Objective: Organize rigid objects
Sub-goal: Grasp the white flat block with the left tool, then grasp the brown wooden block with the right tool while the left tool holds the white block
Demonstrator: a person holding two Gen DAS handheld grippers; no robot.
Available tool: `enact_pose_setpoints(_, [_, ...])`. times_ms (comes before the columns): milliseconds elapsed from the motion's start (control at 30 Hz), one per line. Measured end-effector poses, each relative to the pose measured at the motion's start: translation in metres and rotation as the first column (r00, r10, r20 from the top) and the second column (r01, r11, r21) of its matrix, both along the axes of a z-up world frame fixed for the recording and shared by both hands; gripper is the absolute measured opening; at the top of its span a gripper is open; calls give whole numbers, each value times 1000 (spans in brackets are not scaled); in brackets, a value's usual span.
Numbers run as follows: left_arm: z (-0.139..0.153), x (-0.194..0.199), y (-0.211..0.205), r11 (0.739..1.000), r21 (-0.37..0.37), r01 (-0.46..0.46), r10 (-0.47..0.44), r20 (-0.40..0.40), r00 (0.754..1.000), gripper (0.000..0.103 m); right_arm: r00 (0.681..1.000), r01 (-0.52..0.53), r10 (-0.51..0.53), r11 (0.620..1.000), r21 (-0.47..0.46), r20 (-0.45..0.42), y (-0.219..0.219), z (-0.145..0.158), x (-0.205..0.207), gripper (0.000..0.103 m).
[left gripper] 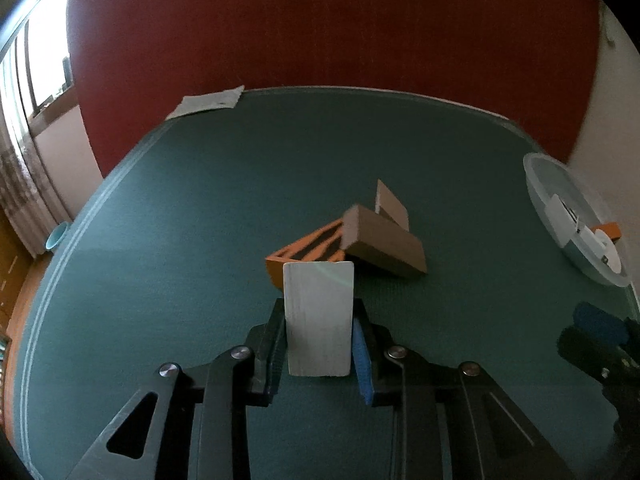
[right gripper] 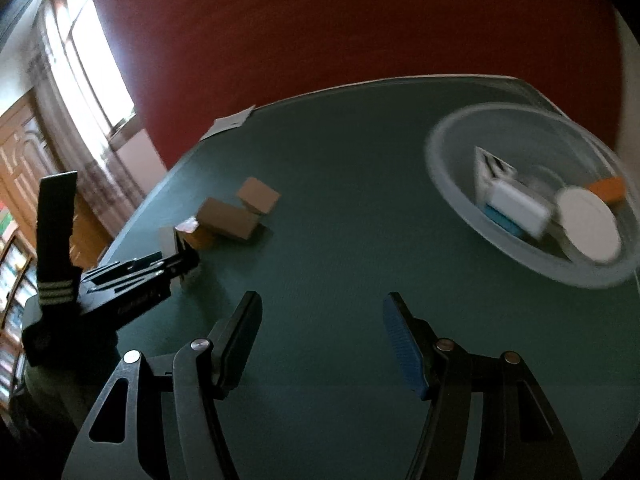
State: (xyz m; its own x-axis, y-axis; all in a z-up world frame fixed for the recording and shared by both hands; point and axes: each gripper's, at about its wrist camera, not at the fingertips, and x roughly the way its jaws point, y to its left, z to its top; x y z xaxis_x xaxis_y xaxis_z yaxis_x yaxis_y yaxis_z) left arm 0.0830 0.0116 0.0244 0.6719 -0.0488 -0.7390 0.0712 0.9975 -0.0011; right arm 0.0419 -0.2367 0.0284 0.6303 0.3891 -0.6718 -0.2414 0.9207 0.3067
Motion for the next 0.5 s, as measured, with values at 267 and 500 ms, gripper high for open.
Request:
enact_pose_setpoints(267, [10,-18,22,1000,2,-14,14,38,999,31,992,-125,125,991,-49,-4,52,0,32,64])
enact_pose_setpoints(500, [9,-20,40,999,-19,-26,27,36,999,31,977,-209,213,968,-139,13,101,-8,68,64])
